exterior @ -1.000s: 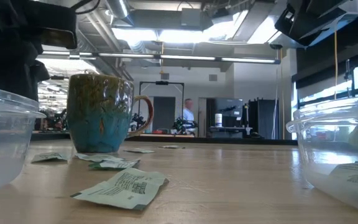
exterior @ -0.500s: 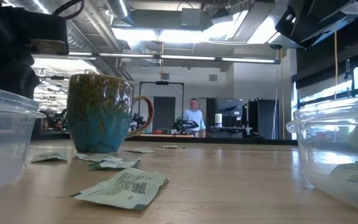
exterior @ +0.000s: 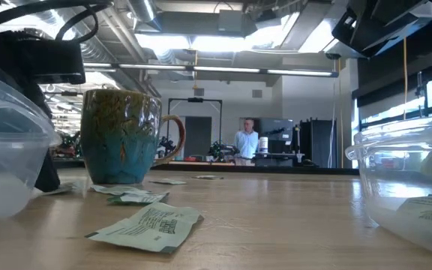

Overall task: Pick and place items into bin
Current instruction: Put the white stevia packet into the right transparent bin

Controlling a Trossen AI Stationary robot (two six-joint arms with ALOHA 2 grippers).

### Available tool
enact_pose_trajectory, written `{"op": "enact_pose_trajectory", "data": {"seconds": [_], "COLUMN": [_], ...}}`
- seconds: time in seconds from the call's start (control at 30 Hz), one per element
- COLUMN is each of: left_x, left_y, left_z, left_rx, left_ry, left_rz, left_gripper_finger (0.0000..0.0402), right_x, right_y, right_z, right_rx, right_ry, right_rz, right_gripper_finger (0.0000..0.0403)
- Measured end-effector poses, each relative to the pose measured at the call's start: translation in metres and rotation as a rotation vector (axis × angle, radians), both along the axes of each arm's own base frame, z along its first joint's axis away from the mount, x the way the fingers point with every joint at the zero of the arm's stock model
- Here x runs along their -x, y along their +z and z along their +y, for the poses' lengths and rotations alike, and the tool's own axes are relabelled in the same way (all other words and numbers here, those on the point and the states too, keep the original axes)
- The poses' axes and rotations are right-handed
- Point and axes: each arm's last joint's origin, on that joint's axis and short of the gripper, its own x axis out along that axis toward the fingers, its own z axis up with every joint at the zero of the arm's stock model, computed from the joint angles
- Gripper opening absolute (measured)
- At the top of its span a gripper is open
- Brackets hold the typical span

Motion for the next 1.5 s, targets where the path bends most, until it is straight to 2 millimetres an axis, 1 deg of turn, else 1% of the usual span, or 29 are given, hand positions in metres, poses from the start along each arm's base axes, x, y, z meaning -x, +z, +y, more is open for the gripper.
{"op": "enact_pose_trajectory", "data": {"seconds": [0.2, 0.6, 0.73, 0.93, 1.0, 1.1, 1.2, 1.3, 1.37, 1.5], "left_x": [0.0, 0.001, 0.001, 0.003, 0.003, 0.005, 0.004, 0.001, -0.005, -0.017], "left_y": [0.0, 0.0, 0.003, 0.023, 0.035, 0.044, 0.058, 0.071, 0.084, 0.11], "left_z": [0.0, 0.0, -0.001, -0.004, -0.004, -0.003, -0.005, -0.007, -0.01, -0.017], "left_rx": [0.02, 0.047, 0.028, 0.015, 0.008, -0.036, -0.071, -0.134, -0.198, -0.375], "left_ry": [0.01, -0.02, -0.077, -0.133, -0.13, -0.129, -0.17, -0.229, -0.28, -0.398], "left_rz": [0.007, 0.046, 0.067, 0.121, 0.095, 0.085, 0.025, -0.016, -0.057, -0.125], "left_gripper_finger": [0.007, 0.0008, 0.0004, 0.0003, 0.0002, 0.0002, 0.0003, 0.0002, 0.0002, 0.0002], "right_x": [0.0, 0.0, 0.0, 0.0, 0.0, 0.0, 0.0, -0.002, -0.005, -0.01], "right_y": [0.0, 0.0, 0.0, 0.0, 0.0, 0.0, 0.0, 0.002, 0.005, 0.012], "right_z": [0.0, 0.0, 0.0, 0.0, 0.0, 0.0, 0.0, 0.002, 0.003, 0.007], "right_rx": [0.0, -0.001, -0.001, -0.001, -0.001, 0.005, 0.043, 0.08, 0.089, 0.103], "right_ry": [0.0, -0.002, -0.002, -0.002, -0.002, 0.005, 0.054, 0.117, 0.149, 0.199], "right_rz": [0.001, 0.002, 0.002, 0.002, 0.002, 0.0, -0.02, -0.07, -0.118, -0.227], "right_gripper_finger": [0.0124, 0.0124, 0.0124, 0.0124, 0.0124, 0.0124, 0.0124, 0.0124, 0.0124, 0.0124]}}
